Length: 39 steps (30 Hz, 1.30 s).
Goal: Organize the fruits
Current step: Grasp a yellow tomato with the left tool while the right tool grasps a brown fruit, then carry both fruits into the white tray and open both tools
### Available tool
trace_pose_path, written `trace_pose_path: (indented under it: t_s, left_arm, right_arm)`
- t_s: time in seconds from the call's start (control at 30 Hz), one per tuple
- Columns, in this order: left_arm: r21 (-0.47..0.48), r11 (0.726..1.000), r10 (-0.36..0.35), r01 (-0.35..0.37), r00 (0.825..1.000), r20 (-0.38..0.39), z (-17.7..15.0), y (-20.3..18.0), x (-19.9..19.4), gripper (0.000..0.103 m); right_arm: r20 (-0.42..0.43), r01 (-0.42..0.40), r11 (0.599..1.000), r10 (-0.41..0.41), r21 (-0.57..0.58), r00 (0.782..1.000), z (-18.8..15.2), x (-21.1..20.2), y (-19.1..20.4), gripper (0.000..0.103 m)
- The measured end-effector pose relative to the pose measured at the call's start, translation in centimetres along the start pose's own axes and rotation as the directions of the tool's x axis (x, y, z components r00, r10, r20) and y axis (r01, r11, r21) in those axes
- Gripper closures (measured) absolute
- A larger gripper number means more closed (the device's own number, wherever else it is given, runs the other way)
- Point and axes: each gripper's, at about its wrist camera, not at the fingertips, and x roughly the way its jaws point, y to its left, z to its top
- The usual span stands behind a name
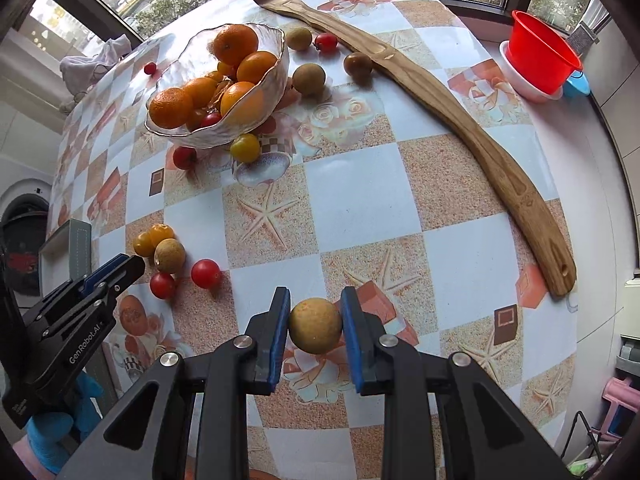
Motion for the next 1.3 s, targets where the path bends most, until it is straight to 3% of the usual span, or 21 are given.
trace_pose_path:
  t_s: [0.03, 0.07, 0.37, 0.6, 0.67, 0.7, 0.93, 1.3]
  left_arm:
    - [0.010, 1.000, 0.021, -0.022, 0.999, 0.032, -0.1, -0.1, -0.4, 0.023]
    - [0.021, 0.999, 0.028, -0.029, 0.998, 0.053, 0.0, -0.2, -0.6, 0.023]
    - [0.061, 0.998, 0.027, -0.027, 1.000, 0.003, 0.9, -0.5, 1.6, 0.023]
    - [0.123, 0.992, 0.003, -0.004, 1.000, 0.012, 1.0, -1.6, 1.8, 0.054]
    - [0.138, 0.990, -0.023, 0.021, 1.000, 0.007, 0.9, -2.0, 1.7, 0.073]
    - [0.141, 0.989, -0.038, 0.037, 0.999, 0.002, 0.9, -2.2, 1.5, 0.077]
    - [0.055, 0.991, -0.120, 0.119, 0.993, 0.012, 0.8, -1.4, -0.2, 0.079]
    - [0.009, 0.992, -0.128, 0.128, 0.991, 0.049, -1.2, 0.7, -3.6, 0.079]
  right_arm:
    - [0.000, -0.002, 1.000, 0.002, -0.001, 1.000, -0.1, 0.0, 0.1, 0.075]
    - [0.000, -0.004, 1.000, 0.004, -0.001, 1.000, -0.2, -0.1, 0.1, 0.075]
    - [-0.003, -0.015, 1.000, 0.015, 0.027, 1.000, -0.9, -0.7, -0.8, 0.075]
    - [0.003, -0.017, 0.999, 0.017, 0.040, 1.000, -0.9, -1.2, -1.5, 0.075]
    - [0.004, -0.018, 0.999, 0.017, 0.040, 1.000, -0.9, -1.2, -1.5, 0.075]
    - [0.004, -0.018, 0.999, 0.018, 0.038, 1.000, -0.9, -1.3, -1.4, 0.075]
    - [0.014, -0.030, 1.000, 0.030, -0.004, 0.999, -1.2, -2.3, -0.1, 0.075]
    - [0.017, -0.051, 0.997, 0.052, -0.065, 0.998, -1.7, -3.3, 3.2, 0.075]
